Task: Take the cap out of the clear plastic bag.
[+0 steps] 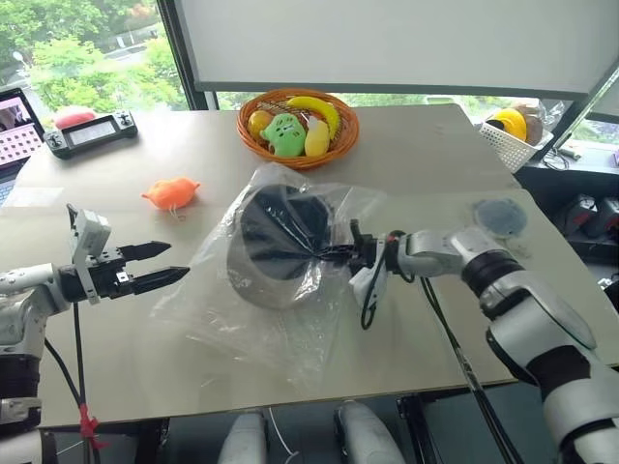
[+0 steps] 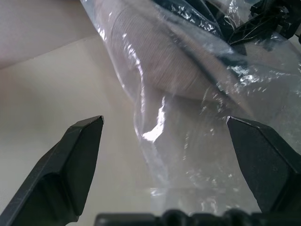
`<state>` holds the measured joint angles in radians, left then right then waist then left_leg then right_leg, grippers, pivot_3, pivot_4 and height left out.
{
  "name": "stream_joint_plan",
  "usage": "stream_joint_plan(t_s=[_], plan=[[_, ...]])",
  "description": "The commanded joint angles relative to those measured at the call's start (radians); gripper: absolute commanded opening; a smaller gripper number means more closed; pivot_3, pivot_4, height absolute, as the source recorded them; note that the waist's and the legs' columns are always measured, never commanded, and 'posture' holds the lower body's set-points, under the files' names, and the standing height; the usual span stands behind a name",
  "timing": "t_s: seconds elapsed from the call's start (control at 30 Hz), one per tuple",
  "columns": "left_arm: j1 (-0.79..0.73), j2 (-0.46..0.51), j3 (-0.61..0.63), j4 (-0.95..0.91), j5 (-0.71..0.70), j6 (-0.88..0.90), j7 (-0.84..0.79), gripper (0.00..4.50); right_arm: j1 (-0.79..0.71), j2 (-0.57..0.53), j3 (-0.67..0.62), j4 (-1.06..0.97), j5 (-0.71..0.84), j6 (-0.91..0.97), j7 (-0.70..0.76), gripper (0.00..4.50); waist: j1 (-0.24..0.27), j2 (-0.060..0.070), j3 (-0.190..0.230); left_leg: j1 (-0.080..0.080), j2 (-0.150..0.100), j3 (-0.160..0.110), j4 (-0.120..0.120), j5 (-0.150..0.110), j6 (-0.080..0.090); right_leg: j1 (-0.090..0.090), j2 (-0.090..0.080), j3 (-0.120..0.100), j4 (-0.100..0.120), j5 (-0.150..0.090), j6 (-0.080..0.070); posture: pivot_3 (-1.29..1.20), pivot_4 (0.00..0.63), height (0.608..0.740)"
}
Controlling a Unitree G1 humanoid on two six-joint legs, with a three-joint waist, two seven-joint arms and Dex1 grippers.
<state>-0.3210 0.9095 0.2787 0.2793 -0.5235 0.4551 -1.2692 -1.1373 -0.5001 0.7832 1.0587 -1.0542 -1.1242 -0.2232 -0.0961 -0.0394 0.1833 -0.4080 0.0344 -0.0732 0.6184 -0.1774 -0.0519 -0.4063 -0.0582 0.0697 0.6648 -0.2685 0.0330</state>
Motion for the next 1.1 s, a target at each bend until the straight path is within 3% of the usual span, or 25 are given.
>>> stream_joint_plan(t_s=[0.03,0.07,0.13,0.2,0.5,0.8,0.87,0.93,1.0,1.07,1.1], plan=[[-0.004,0.010,0.014,-0.012,0.001,-0.019,-0.005,4.50,-0.059,0.040,0.046,0.058,-0.060,0.026,-0.099,0.02,0.000,0.000,0.000,0.000,0.000,0.000,0.000,0.000,0.000,0.000,0.000,0.000,0.000,0.000,0.000,0.00,0.150,0.735],[-0.005,0.010,0.014,-0.011,0.002,-0.018,-0.006,4.50,-0.067,0.050,0.061,0.072,-0.074,0.030,-0.117,0.02,-0.002,0.000,0.000,0.000,0.000,0.000,-0.001,0.000,0.000,0.000,0.000,0.000,0.000,0.000,0.000,0.00,0.150,0.735],[-0.007,0.010,0.013,-0.009,0.005,-0.018,-0.010,4.50,-0.079,0.073,0.065,0.109,-0.069,0.042,-0.112,0.92,-0.004,0.000,0.000,0.001,0.000,0.000,-0.002,0.000,0.000,0.000,0.000,0.000,0.000,0.000,0.000,0.00,0.150,0.735],[-0.008,0.009,0.012,-0.008,0.006,-0.019,-0.012,4.50,-0.086,0.087,0.053,0.144,-0.039,0.051,-0.073,1.36,-0.004,0.000,0.000,0.002,0.000,0.000,-0.003,0.000,0.000,0.000,0.000,0.000,0.000,0.000,0.000,0.00,0.150,0.735],[-0.030,0.000,-0.009,0.023,0.018,-0.037,-0.024,4.50,-0.103,0.030,-0.033,0.181,0.093,0.068,0.096,4.42,-0.001,0.000,0.000,0.002,0.000,0.000,-0.003,0.000,0.000,0.000,0.000,0.000,0.000,0.000,0.000,0.00,0.150,0.735],[-0.064,-0.020,-0.047,0.045,0.029,-0.058,-0.025,4.50,0.017,-0.165,-0.173,0.098,0.312,0.095,0.457,4.42,0.006,0.000,0.000,0.002,-0.001,0.000,-0.003,0.000,0.000,0.001,-0.001,0.000,0.000,0.000,0.000,0.00,0.150,0.735],[-0.072,-0.026,-0.051,0.042,0.029,-0.059,-0.022,4.50,0.094,-0.226,-0.253,0.036,0.454,0.135,0.598,4.42,0.005,0.000,0.000,0.002,-0.001,0.000,-0.003,0.000,0.000,0.001,-0.001,0.000,-0.001,0.000,0.000,0.00,0.150,0.735],[-0.070,-0.028,-0.047,0.028,0.024,-0.059,-0.025,4.50,0.241,-0.295,-0.356,-0.166,0.710,0.278,0.812,4.42,0.008,0.000,0.000,0.002,0.000,0.000,-0.003,0.000,0.000,0.002,0.000,0.000,-0.001,0.000,0.000,0.00,0.150,0.735],[-0.062,-0.026,-0.034,0.005,0.012,-0.052,-0.026,4.50,0.450,-0.370,-0.464,-0.565,1.039,0.584,0.972,4.42,0.016,0.001,0.000,0.002,-0.001,0.000,-0.003,0.000,0.000,0.003,-0.001,0.000,-0.001,0.000,0.000,0.00,0.150,0.735],[-0.058,-0.013,-0.013,-0.024,-0.007,-0.037,-0.033,4.50,0.665,-0.460,-0.564,-1.034,1.435,0.974,0.990,4.42,0.025,0.005,0.003,0.001,-0.001,-0.001,-0.003,0.000,0.001,0.003,-0.001,0.000,-0.001,0.000,0.000,0.00,0.150,0.735],[-0.057,-0.005,-0.002,-0.036,-0.018,-0.029,-0.037,4.50,0.735,-0.492,-0.607,-1.191,1.561,1.107,0.980,4.42,0.026,0.007,0.004,0.000,-0.001,-0.001,-0.003,-0.001,0.001,0.002,-0.001,0.000,-0.001,0.000,0.000,0.00,0.150,0.735]])
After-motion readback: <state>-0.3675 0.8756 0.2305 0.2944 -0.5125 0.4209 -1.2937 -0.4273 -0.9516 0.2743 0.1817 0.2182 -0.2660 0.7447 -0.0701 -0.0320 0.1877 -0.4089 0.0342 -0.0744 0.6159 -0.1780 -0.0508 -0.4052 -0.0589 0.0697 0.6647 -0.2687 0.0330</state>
